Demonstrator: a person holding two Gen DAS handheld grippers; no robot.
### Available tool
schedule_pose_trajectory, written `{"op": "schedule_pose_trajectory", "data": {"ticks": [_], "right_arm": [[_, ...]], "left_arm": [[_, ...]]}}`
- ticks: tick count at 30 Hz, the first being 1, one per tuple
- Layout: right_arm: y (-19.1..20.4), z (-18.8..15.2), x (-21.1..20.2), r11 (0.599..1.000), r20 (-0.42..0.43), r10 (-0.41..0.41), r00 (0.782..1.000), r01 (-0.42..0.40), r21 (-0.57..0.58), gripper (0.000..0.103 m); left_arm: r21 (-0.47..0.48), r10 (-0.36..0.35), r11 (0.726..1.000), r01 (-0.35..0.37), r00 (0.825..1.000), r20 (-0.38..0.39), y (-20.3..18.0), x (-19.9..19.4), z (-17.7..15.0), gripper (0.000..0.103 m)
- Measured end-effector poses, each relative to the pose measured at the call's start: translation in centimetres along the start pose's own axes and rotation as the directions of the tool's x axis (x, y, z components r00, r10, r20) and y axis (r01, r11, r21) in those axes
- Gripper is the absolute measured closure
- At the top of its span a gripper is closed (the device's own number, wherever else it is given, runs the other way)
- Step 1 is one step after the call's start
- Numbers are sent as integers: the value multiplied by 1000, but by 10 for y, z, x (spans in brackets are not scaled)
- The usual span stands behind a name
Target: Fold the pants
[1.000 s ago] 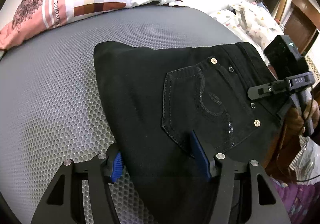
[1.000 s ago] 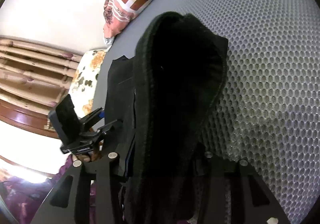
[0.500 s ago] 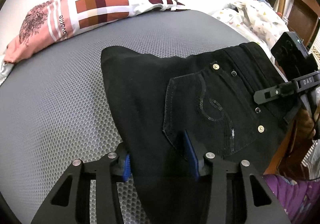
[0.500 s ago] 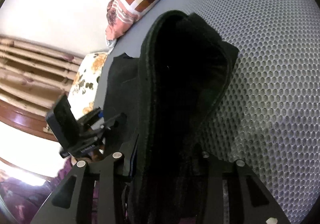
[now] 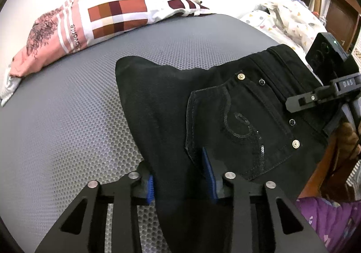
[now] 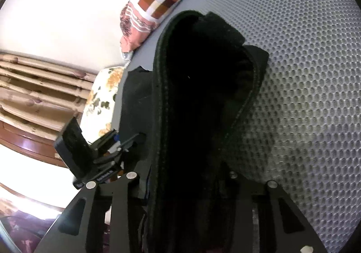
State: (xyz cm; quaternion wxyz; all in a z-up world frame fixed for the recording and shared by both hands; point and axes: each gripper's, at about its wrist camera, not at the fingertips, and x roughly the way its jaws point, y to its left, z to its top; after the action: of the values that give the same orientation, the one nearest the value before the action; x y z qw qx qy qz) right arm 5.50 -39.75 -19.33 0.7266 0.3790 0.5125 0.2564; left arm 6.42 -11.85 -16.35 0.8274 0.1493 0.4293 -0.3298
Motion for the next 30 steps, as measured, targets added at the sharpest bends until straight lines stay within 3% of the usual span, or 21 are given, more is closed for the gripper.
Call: {"op": "schedule_pose_trajectory", "data": {"ticks": [16,30], "right_arm": [[39,11,47,997,-42,78,996,-79,-21,66],[84,31,107,991,-110,101,989,-110,-79,66]], "left_arm": [[-72,86,994,-85,996,15,47,-29,-8,74],[-180,164,971,-155,986,36,116,-51,-21,74]]}}
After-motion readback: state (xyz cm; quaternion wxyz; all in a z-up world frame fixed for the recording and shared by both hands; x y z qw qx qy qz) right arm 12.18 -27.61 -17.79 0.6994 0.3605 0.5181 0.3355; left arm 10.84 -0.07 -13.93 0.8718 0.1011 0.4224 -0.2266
